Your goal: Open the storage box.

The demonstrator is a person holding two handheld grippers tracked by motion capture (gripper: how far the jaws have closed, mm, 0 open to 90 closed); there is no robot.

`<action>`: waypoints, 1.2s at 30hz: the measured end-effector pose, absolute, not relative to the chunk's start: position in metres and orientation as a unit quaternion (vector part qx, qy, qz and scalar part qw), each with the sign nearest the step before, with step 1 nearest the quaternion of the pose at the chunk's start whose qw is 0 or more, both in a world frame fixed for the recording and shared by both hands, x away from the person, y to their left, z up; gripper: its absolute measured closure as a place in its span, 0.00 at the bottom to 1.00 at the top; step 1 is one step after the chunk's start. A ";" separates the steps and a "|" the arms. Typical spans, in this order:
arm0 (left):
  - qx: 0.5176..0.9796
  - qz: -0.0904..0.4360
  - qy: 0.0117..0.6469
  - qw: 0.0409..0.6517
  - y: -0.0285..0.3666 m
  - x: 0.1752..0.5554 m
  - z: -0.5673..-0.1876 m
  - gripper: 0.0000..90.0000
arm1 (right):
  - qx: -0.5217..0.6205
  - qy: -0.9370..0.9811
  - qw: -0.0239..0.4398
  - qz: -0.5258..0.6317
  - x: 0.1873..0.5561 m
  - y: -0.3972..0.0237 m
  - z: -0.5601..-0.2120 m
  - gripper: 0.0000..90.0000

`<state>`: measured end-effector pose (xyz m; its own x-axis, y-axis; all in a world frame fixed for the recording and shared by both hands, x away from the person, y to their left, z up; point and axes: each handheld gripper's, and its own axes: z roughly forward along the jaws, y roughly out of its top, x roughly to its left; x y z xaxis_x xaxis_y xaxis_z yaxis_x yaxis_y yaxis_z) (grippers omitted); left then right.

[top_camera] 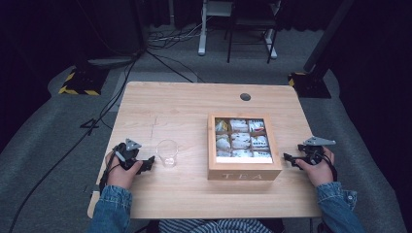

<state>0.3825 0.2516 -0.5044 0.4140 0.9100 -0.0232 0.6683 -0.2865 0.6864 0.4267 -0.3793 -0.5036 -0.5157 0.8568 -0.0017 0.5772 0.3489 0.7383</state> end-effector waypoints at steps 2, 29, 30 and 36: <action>0.777 0.192 0.508 0.317 0.251 0.383 -0.505 0.14 | 0.453 0.794 0.199 0.352 0.426 -0.379 -0.504 0.20; 0.778 0.193 0.507 0.317 0.251 0.384 -0.505 0.13 | 0.460 0.788 0.189 0.363 0.415 -0.384 -0.487 0.33; 0.778 0.193 0.507 0.316 0.251 0.384 -0.505 0.13 | 0.458 0.788 0.191 0.364 0.414 -0.384 -0.485 0.33; 0.778 0.193 0.507 0.316 0.251 0.384 -0.505 0.13 | 0.456 0.786 0.186 0.373 0.407 -0.383 -0.472 0.35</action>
